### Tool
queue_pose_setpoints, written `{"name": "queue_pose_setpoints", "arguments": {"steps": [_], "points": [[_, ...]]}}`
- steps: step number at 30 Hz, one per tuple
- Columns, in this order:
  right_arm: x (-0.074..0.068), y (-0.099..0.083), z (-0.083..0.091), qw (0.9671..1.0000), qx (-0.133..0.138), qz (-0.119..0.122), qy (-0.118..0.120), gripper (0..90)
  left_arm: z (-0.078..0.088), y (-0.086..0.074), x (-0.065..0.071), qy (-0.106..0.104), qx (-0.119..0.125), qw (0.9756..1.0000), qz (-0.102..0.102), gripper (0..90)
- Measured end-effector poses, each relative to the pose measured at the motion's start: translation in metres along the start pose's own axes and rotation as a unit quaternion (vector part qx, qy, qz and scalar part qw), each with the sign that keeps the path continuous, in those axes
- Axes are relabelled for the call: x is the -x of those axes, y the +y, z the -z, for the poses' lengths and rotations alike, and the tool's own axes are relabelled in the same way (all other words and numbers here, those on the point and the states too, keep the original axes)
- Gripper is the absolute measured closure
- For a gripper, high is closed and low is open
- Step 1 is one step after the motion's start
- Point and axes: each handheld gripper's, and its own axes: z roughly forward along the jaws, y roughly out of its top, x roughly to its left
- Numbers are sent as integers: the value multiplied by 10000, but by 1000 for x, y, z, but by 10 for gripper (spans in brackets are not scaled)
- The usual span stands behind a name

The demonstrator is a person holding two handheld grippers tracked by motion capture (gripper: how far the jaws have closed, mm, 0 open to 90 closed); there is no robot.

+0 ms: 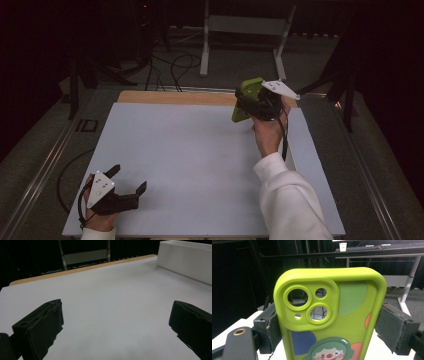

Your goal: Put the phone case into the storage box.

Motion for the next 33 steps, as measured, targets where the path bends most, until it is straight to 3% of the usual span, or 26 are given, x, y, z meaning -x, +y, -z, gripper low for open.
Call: {"name": "queue_pose_setpoints", "arguments": {"steps": [14, 33], "points": [[7, 0, -10, 9998, -34, 71, -182, 165, 1, 1, 0, -14, 42, 10000, 41, 0], [17, -1, -17, 9991, -101, -11, -421, 165, 1, 1, 0, -1, 58, 10000, 40, 0]]}}
